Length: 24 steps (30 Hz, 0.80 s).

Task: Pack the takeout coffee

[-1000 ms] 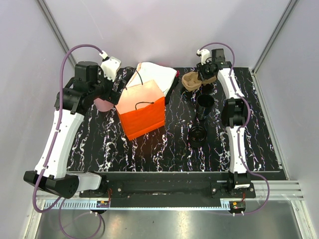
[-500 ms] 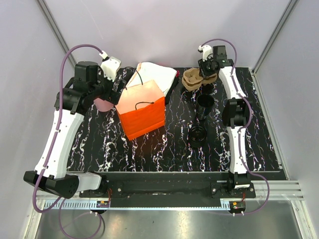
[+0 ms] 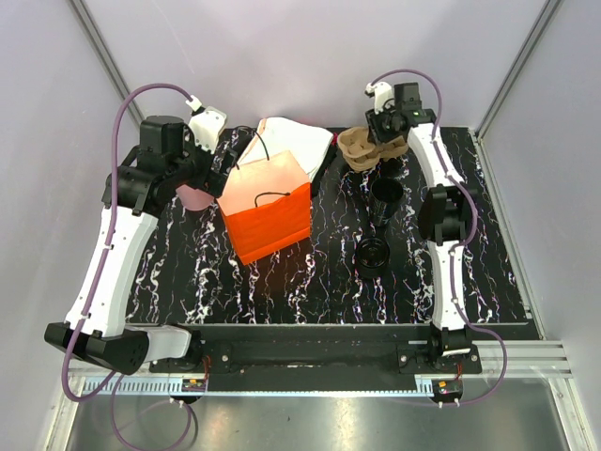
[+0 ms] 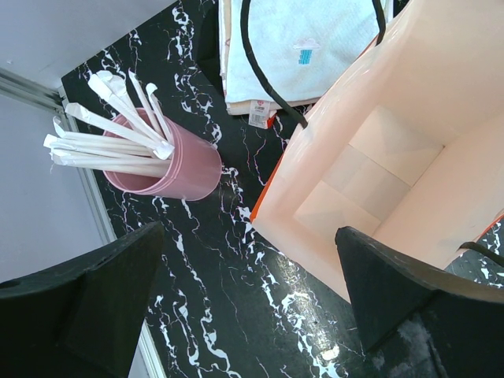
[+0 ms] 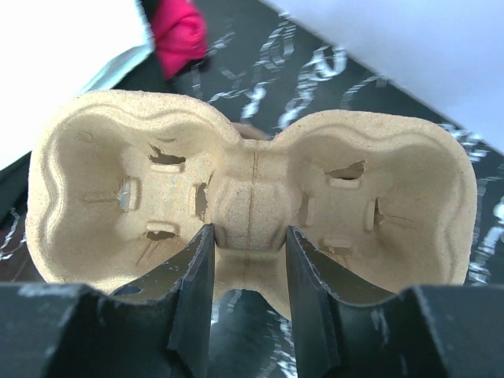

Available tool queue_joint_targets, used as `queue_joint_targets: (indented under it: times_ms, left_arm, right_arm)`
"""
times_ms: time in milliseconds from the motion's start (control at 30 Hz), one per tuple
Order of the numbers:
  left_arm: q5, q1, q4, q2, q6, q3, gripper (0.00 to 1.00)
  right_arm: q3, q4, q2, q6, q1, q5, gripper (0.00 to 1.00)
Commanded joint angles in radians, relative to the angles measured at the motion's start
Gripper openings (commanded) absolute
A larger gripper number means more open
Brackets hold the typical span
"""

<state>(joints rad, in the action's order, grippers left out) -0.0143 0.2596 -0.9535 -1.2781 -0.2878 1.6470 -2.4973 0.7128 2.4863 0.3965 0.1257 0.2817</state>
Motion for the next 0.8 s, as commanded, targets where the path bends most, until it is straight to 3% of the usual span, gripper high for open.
queue_joint_targets:
  times_ms: [0,200,367,767]
  left_arm:
    - [-0.021,-0.005,0.016,0.028,0.010,0.008,0.99]
    - [-0.026,-0.008,0.015,0.031,0.012,0.005,0.99]
    - [-0.027,-0.006,0.016,0.031,0.012,0.005,0.99]
    - [-0.029,-0.008,0.016,0.029,0.015,0.005,0.99]
  right_arm:
    - [0.026,-0.030,-0.053,0.010,0.046,0.008,0.40]
    - [0.029,-0.030,-0.036,0.011,0.058,-0.013,0.42]
    - [0.040,-0.007,-0.037,0.028,0.060,-0.029,0.55]
    - [-0.098,0.117,0.040,0.051,0.084,-0.062,0.75]
